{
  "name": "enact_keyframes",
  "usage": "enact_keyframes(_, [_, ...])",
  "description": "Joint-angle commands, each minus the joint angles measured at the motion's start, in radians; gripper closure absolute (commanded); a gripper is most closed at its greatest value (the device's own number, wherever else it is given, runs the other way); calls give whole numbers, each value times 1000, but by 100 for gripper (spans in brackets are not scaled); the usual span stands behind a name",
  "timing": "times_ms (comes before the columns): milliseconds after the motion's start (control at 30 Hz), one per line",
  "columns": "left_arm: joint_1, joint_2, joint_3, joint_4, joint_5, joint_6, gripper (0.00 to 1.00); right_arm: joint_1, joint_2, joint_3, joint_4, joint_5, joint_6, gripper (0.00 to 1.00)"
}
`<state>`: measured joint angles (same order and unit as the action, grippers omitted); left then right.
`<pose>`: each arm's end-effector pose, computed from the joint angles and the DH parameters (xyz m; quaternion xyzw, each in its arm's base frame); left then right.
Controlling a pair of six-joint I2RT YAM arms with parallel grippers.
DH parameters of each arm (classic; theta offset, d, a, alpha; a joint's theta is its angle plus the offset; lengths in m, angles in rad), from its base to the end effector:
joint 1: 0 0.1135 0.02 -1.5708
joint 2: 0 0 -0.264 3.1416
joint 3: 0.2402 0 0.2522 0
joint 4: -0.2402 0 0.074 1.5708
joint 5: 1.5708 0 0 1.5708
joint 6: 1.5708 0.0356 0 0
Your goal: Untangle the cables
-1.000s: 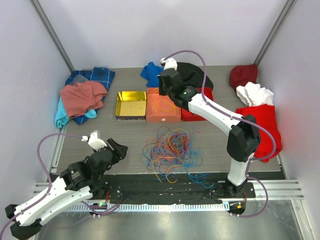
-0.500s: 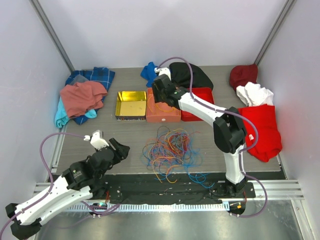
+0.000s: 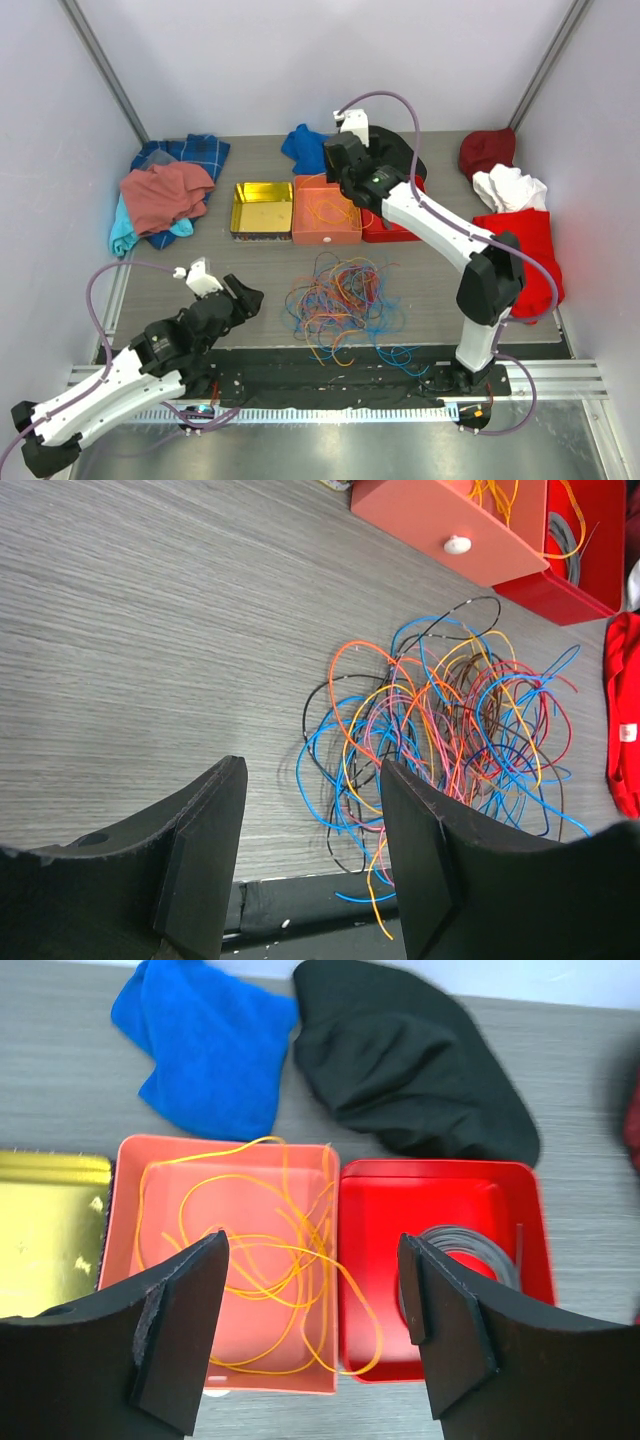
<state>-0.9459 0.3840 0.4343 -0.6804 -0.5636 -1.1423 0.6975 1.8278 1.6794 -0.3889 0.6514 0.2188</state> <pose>0.0745 -0.0708 0.2233 -0.2094 0.8398 -0.2517 0.4331 0.3405 0.2572 0.3396 -0.0417 0.8377 -0.0425 0.5429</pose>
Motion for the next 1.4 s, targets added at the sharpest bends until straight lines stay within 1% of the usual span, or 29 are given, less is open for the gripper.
enact_keyframes(0, [2,32,-3,76,10,16,40,-4,-47,-41,13,67,-15,25])
enact_keyframes(100, [2,46,0,82,19,13,40,-3,-87,-96,18,59,19,29])
enact_keyframes(167, [1,46,-3,87,21,13,40,-6,-133,-176,30,50,48,33])
enact_keyframes(200, [2,49,-6,93,21,13,40,-9,-148,-207,36,38,89,35])
enact_keyframes(233, [2,52,-9,97,22,13,40,-12,-163,-274,45,13,108,38])
enact_keyframes(300, [2,56,-14,117,30,18,40,-29,-206,-345,84,-48,143,39])
enact_keyframes(333, [2,61,-14,123,36,19,40,-33,-219,-413,103,-67,166,39])
enact_keyframes(433, [1,87,-11,136,51,27,40,-55,-280,-519,201,-122,189,41])
enact_keyframes(533, [2,107,-8,142,59,30,41,-69,-298,-566,234,-145,191,43])
enact_keyframes(667, [2,118,-6,154,64,32,41,-96,-279,-593,260,-186,194,46])
enact_keyframes(700, [2,121,-5,153,65,30,41,-99,-271,-606,269,-205,195,49])
enact_keyframes(800, [2,124,-5,151,65,30,41,-121,-240,-610,291,-237,203,55])
enact_keyframes(1133, [2,144,-6,166,54,35,41,-151,-174,-589,321,-286,203,57])
enact_keyframes(1233, [2,165,-5,176,57,38,41,-159,-156,-584,323,-292,205,60])
enact_keyframes(1333, [2,177,-3,189,60,42,41,-164,-145,-583,329,-300,205,66])
enact_keyframes(1367, [2,184,-3,193,62,42,41,-164,-145,-583,332,-300,205,71])
